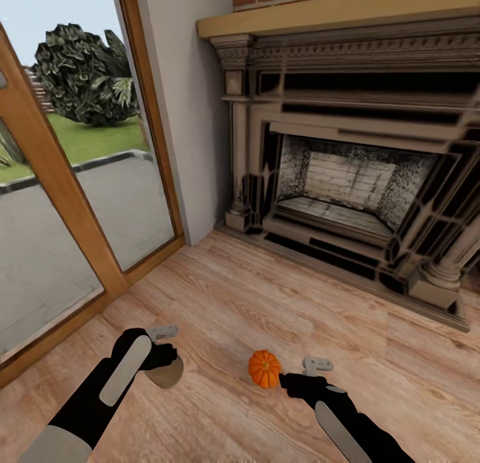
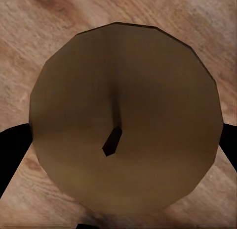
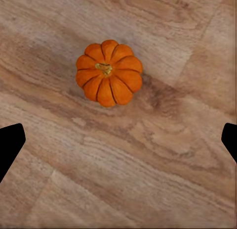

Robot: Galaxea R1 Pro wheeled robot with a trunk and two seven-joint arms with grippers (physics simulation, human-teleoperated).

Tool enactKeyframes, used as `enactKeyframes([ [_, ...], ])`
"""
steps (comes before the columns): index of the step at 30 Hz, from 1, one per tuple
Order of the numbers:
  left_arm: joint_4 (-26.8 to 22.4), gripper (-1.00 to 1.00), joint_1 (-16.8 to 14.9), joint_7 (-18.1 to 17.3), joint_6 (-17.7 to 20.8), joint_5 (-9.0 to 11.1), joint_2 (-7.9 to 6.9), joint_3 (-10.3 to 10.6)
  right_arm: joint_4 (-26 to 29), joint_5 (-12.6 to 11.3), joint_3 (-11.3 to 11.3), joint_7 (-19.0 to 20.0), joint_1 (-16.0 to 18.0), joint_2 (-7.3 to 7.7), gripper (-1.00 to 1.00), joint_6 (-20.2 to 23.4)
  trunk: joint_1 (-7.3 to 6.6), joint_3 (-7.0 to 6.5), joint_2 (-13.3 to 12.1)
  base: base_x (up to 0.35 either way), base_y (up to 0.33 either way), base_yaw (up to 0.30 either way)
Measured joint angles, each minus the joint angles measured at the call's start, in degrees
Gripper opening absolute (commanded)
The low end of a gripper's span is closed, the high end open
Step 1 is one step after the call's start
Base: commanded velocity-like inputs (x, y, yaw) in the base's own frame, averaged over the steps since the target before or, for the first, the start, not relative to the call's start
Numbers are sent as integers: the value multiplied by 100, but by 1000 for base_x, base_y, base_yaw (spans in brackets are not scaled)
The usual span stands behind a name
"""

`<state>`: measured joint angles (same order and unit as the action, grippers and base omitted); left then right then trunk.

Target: Place each of the two pumpkins and all three candles from the living room inside a cabinet in the living room (use any cabinet), then make sure every cabinet is closed, and position the cauldron so it is next to a table in the living room.

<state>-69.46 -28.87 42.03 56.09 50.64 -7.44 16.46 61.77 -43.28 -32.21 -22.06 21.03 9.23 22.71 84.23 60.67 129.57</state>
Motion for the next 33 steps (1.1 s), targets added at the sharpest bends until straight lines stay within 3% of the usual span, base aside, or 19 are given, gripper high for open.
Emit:
enactKeyframes([
  [8,1,-100,-1,0,2,-5,11,1,-7,-7,1,9,-1,-16,100,-8,-2,0,0,-55,-46,-79],
  [33,10,-100,-1,1,3,-9,12,1,-16,-9,2,18,-2,-50,100,-9,-2,2,0,0,0,-274],
])
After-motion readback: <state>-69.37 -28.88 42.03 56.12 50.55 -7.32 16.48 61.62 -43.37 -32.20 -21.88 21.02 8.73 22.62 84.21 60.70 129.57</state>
